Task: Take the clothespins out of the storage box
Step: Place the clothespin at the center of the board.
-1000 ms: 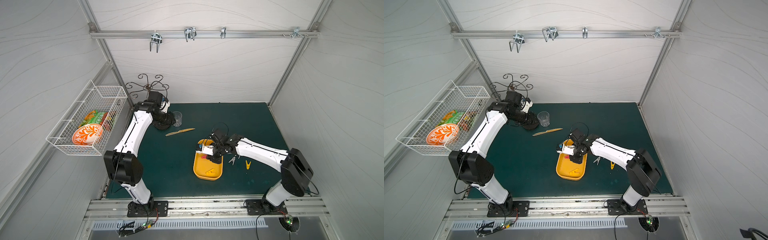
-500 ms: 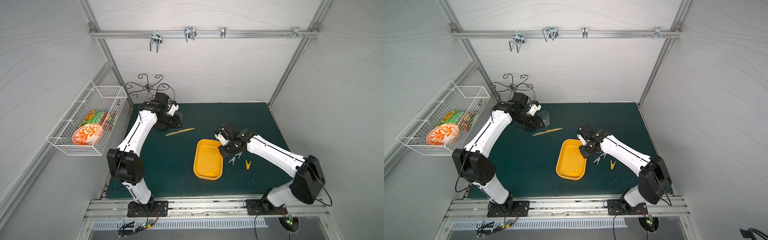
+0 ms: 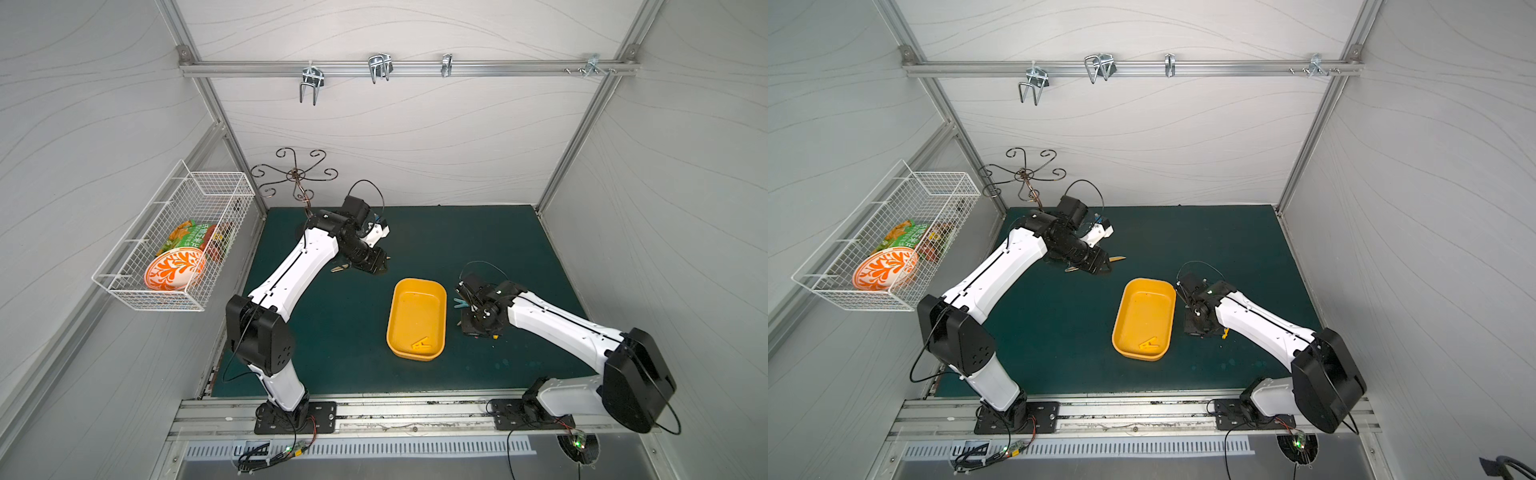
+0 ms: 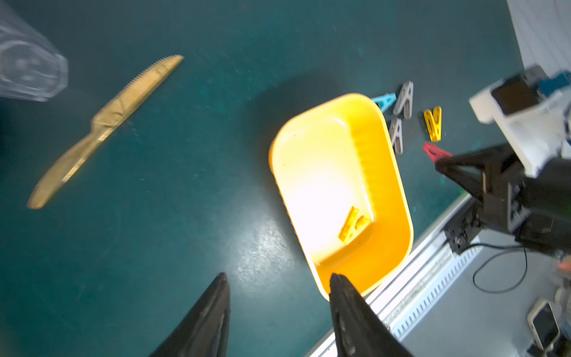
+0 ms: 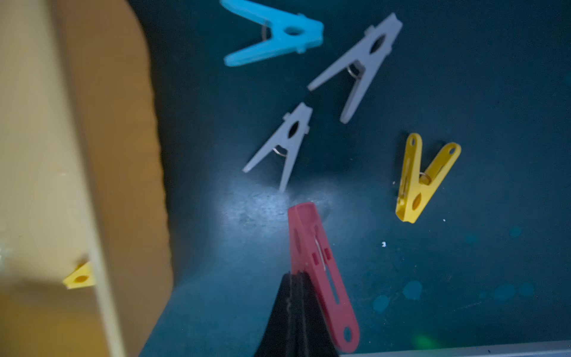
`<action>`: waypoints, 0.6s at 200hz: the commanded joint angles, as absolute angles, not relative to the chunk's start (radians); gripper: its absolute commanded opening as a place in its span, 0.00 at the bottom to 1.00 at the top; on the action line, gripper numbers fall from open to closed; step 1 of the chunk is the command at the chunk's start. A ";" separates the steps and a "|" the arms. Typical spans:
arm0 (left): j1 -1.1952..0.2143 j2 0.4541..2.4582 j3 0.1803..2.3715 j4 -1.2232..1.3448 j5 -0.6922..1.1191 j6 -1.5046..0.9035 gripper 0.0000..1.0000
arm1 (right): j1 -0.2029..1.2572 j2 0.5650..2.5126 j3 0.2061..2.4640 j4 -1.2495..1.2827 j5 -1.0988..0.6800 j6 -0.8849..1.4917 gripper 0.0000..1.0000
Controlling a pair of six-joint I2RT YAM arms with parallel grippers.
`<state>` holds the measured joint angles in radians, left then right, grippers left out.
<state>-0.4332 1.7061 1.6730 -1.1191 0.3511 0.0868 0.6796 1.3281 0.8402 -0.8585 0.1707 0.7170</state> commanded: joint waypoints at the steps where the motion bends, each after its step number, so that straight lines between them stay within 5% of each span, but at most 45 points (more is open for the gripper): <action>1: -0.473 1.694 1.662 -1.119 0.345 0.094 0.56 | 0.632 1.294 0.776 -0.792 0.114 0.744 0.00; 68: -0.546 1.710 1.640 -1.098 0.304 0.077 0.56 | 0.557 1.324 0.717 -0.683 0.068 0.657 0.08; 120: -0.604 1.734 1.670 -1.147 0.270 0.083 0.57 | 0.553 1.236 0.761 -0.784 0.104 0.649 0.36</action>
<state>-0.5747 1.7073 1.6360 -1.1194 0.2966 0.0776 0.5602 1.2930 0.7261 -0.7170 0.0891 0.6632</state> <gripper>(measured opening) 0.566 0.315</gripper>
